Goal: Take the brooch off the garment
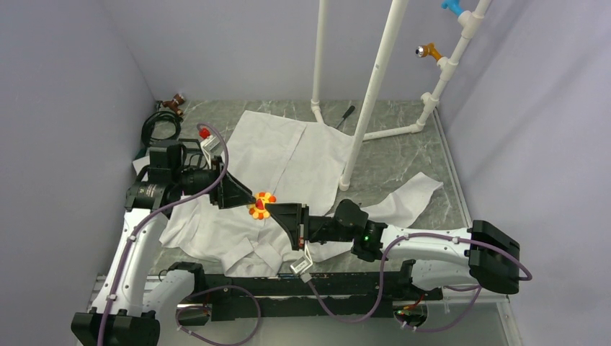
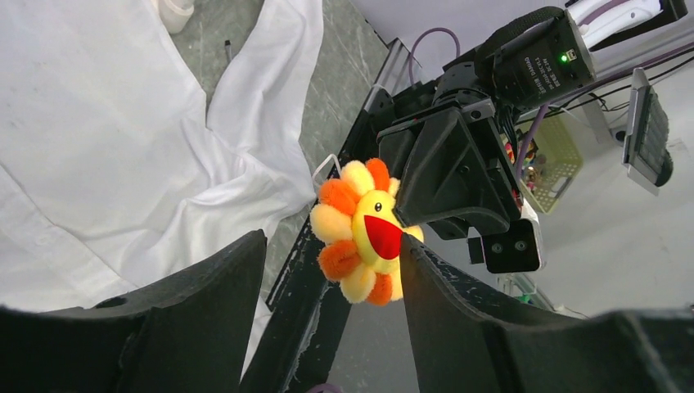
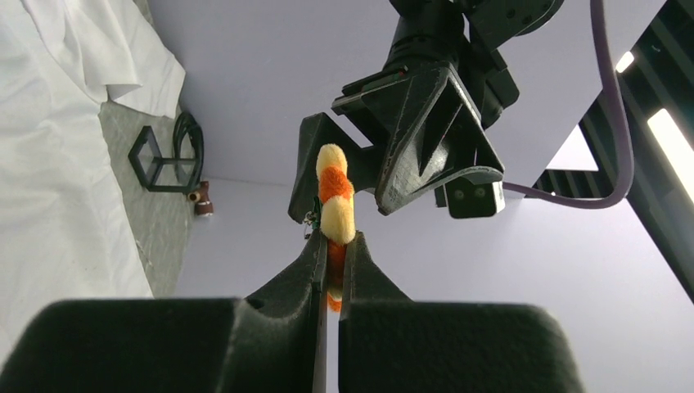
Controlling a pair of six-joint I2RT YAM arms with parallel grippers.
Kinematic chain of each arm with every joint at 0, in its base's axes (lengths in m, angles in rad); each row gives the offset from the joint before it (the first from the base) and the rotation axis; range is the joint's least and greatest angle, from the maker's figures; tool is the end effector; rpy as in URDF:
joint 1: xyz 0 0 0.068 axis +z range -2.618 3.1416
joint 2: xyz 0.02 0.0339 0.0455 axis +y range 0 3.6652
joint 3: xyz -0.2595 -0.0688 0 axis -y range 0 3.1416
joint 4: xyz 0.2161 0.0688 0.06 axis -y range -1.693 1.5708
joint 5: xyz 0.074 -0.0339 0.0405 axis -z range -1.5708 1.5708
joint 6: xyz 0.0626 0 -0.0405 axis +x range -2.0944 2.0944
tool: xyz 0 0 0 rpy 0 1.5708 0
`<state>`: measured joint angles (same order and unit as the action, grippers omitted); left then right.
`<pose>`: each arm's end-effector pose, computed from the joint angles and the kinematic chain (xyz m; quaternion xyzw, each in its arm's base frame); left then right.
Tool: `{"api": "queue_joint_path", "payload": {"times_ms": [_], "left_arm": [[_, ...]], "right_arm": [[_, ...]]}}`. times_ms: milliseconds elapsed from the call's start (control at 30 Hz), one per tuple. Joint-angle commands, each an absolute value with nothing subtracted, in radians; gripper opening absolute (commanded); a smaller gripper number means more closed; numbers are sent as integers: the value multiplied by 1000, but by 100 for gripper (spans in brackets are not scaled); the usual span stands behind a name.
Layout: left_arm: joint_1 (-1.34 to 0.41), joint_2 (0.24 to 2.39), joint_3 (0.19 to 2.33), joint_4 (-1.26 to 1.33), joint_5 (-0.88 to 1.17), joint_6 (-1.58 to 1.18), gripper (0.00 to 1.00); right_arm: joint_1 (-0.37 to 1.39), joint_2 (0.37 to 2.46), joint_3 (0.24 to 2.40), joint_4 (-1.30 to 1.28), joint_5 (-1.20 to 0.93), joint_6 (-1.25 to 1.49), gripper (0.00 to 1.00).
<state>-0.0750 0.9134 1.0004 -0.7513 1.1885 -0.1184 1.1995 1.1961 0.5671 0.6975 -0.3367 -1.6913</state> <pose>0.1434 -0.0690 0.3374 0.2289 0.7501 -0.5360 0.3125 0.0779 0.2571 0.2855 -0.6829 -0.0374 -0.0645 0.7267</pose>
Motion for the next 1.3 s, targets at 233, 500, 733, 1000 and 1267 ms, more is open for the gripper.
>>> {"api": "queue_joint_path", "payload": {"times_ms": [233,500,733,1000,1267], "left_arm": [[-94,901,931,-623,1240,-264,47],[-86,900,917,-576,1285,-324,0],[23,868,890,-476,1299,-385,0],[227,937,953,-612,1271,-195,0],[379,945,856,-246,1290,-454,0]], "right_arm": [[1213,1195,583,733,-313,-1703,0],[1216,1197,611,699,-251,-1669,35],[1216,1125,634,493,-115,-1570,78],[1193,1106,737,169,157,-1132,100],[1015,1196,1085,-232,-92,-395,98]]}}
